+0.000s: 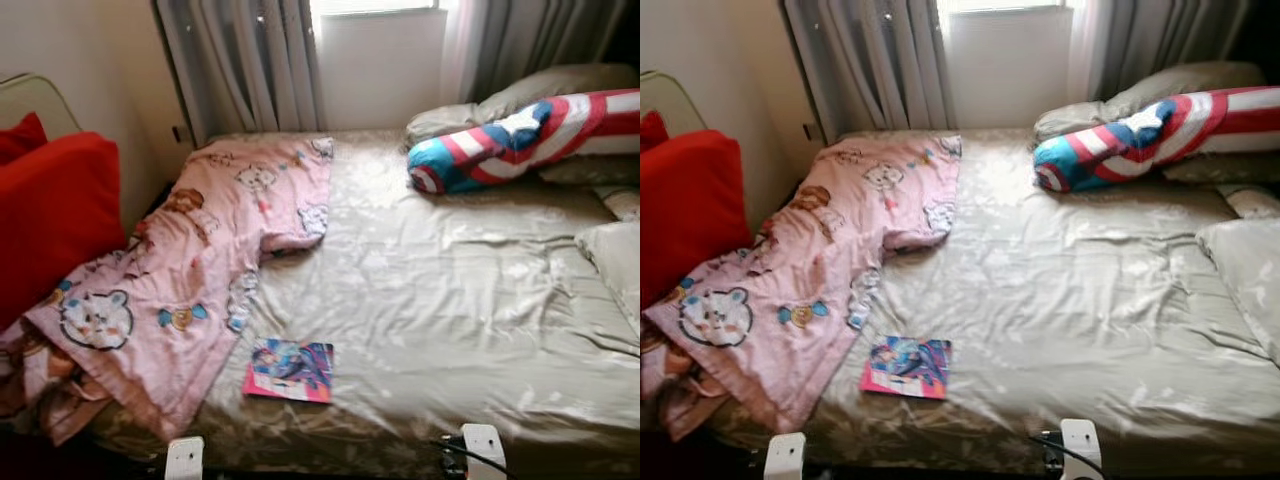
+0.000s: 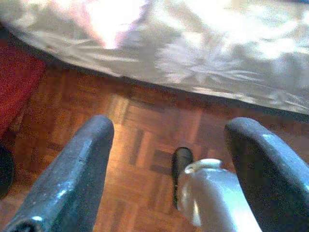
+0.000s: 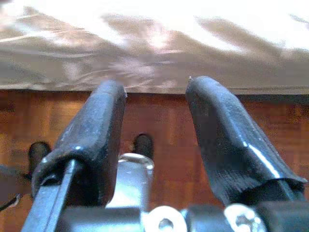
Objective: Clean up the room
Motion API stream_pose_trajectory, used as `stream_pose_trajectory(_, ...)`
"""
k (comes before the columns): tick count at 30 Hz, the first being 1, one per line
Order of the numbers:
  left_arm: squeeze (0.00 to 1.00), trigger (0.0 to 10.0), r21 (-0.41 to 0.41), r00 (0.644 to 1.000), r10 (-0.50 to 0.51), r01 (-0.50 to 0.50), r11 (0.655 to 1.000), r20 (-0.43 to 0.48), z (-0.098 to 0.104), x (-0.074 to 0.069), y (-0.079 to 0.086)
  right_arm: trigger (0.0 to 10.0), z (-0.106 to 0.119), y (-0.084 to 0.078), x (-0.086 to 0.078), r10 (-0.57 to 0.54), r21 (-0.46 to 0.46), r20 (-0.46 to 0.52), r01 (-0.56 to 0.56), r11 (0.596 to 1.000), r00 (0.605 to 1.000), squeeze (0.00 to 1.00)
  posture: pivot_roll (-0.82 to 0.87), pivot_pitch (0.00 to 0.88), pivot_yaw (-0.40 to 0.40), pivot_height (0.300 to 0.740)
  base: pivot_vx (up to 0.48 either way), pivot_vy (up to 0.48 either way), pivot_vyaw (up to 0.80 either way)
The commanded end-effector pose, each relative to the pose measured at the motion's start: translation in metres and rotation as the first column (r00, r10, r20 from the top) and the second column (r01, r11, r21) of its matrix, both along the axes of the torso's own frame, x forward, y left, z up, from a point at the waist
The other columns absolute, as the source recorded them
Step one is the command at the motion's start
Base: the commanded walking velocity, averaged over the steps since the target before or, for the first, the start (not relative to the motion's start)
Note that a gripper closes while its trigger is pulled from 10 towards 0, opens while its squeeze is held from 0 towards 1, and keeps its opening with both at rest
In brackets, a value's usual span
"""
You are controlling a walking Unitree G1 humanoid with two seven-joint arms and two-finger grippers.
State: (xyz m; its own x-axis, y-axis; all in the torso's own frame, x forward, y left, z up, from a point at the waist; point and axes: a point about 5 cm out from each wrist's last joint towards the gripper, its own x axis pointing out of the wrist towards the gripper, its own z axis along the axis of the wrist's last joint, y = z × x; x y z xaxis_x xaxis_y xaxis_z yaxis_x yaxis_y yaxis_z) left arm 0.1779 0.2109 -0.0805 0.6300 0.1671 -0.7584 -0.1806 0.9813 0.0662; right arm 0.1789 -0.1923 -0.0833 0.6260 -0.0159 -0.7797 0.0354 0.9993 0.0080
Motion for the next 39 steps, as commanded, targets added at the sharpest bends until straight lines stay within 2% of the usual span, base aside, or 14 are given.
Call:
stream_pose_trajectory(1,0.00,10.0,0.016,1.000,0.008,-0.008,1.000,-0.026,-0.0021,-0.0067,0.0065,10.0,0.0011,0.0094,0.0047,0.017,0.018,0.012,-0.017,1.000,1.000,0.00,-0.09,0.000,0.033,0.740,0.000,0.480,0.00)
stream_pose_trajectory(12,0.00,10.0,0.023,1.000,-0.001,0.002,1.000,-0.023,-0.0018,-0.0065,0.0070,10.0,0.0005,0.0117,0.0039,0.028,0.021,0.009,-0.028,0.999,1.000,0.00,-0.09,0.000,0.039,0.740,0.000,0.471,0.00)
stream_pose_trajectory(39,0.00,10.0,-0.001,1.000,-0.002,0.002,1.000,0.019,0.0031,0.0030,0.0069,10.0,0.0018,0.0098,0.0065,0.014,0.026,0.012,-0.014,1.000,1.000,0.00,-0.05,0.013,0.019,0.740,0.000,0.000,0.00)
